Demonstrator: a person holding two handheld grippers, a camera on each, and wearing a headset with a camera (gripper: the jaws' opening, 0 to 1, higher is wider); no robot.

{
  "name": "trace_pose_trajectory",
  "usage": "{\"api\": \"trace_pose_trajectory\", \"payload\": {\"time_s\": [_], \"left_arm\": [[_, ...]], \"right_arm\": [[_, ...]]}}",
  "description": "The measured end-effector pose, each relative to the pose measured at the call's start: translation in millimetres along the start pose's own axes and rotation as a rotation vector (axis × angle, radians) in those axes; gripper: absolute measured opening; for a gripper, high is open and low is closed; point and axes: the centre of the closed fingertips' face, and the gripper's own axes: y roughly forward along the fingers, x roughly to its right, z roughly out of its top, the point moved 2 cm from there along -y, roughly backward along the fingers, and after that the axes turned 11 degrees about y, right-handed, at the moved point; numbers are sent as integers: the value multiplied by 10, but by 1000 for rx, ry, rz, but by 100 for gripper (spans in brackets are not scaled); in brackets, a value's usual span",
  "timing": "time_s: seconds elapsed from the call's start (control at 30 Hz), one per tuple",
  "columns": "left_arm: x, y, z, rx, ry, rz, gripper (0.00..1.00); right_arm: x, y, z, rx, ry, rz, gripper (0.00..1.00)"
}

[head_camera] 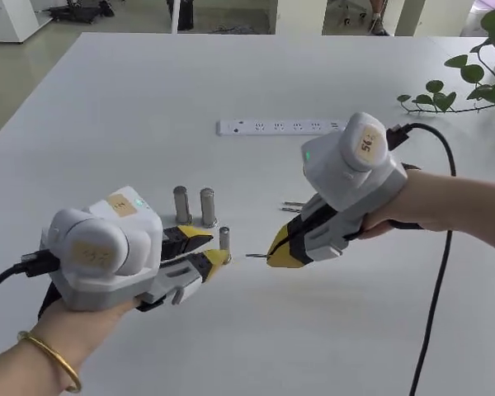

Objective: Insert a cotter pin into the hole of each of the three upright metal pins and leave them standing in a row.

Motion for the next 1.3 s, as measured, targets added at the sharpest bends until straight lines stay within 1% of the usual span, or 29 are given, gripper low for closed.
{"api": "trace_pose_trajectory", "payload": {"time_s": [0.07,0.2,0.3,0.37,0.43,0.5,0.57,0.63,0.83,1.0,1.13,1.17,1.3], "left_arm": [[-17,50,-13,-3,-13,0,16],[-29,145,-61,-20,-12,-2,17],[-57,214,-125,-41,-46,12,18],[-80,257,-157,-47,-44,24,20],[-90,290,-182,-55,-56,23,20],[-113,331,-204,-58,-66,26,20],[-134,369,-234,-68,-64,32,20],[-145,400,-264,-76,-64,32,19],[-110,468,-325,-87,-86,14,17],[-93,503,-348,-89,-90,5,15],[-108,516,-367,-85,-102,10,12],[-105,517,-363,-79,-106,7,11],[-109,522,-379,-80,-106,5,8]], "right_arm": [[42,13,12,0,6,-6,0],[118,36,31,-4,18,-16,0],[172,48,68,2,30,-20,0],[195,66,93,3,32,-19,0],[229,88,113,0,29,-27,0],[318,99,126,3,32,-24,0],[292,112,138,2,33,-18,0],[313,142,129,-3,35,-15,0],[370,175,104,-2,50,-7,0],[351,186,101,5,60,-1,0],[336,184,98,10,65,2,0],[336,183,108,15,66,7,0],[345,188,146,22,59,5,0]]}}
